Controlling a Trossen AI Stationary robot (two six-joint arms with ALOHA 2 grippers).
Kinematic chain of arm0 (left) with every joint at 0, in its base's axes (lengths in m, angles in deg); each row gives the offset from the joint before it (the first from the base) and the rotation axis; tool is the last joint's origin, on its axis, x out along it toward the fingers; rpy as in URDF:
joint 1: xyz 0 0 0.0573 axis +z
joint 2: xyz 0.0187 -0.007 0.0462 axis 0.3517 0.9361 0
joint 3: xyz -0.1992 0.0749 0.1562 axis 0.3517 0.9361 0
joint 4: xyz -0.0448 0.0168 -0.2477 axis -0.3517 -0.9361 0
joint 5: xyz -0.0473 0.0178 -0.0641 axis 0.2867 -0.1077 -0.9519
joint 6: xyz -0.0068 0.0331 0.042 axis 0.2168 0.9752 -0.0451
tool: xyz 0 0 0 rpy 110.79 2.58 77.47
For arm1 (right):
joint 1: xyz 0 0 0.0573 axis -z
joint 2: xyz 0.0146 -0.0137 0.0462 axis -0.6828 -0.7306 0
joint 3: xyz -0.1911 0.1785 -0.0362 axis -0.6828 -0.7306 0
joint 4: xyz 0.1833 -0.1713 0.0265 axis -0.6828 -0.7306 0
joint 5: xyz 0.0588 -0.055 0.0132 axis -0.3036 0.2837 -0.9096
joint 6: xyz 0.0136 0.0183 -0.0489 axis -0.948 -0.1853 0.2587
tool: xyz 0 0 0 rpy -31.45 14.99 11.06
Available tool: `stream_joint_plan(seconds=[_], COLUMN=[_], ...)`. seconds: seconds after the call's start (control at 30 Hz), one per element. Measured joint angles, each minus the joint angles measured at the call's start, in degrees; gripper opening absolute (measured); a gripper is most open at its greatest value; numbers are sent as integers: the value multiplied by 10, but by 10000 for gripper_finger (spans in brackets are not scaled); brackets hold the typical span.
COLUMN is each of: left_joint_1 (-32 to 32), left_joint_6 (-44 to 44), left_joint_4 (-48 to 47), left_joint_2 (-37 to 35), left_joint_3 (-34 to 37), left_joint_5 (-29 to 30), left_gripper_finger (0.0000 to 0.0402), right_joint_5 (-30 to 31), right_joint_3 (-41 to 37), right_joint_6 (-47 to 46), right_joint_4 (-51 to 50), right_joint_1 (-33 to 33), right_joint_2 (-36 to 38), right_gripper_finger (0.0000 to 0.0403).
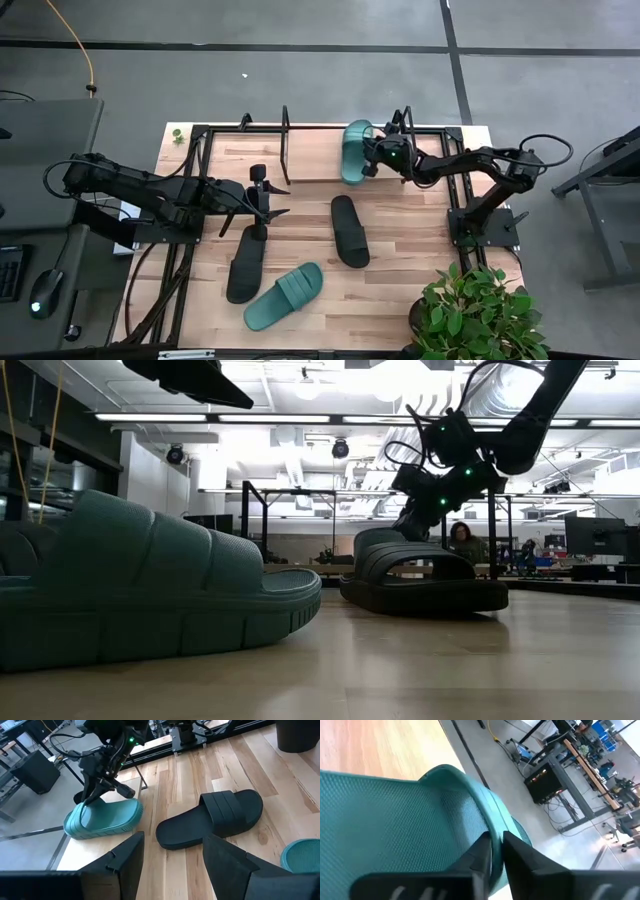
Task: Pick and place slides into the shelf
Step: Put the top green slide on the shelf, then put the green slide on the shelf
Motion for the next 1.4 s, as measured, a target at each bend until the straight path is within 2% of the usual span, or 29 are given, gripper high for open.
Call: stream_joint_plan(seconds=[0.23,0.5,0.67,0.93,1.2,1.4], left_joint_1=[0,0,0,0,0,0], left_joint_6=[0,0,0,0,0,1], left_joint_4=[0,0,-1,-2,-39,-67], left_joint_2=[0,0,0,0,0,0], left_joint_3=[0,0,0,0,0,0], left_joint_5=[0,0,0,0,-1,-46], left_gripper_finger=[184,184,184,184,184,184], right_joint_5=[0,-2,41,68,69,69], right_joint_3=[0,0,0,0,0,0], right_joint_6=[-15,-17,-14,-14,-29,-47], right_joint_4=[-16,-16,-15,-16,-41,-50], right_joint_1=[0,-13,-33,-57,-87,-110], right_joint_2=[0,1,1,18,80,120], right_gripper_finger=[108,158,180,191,191,191])
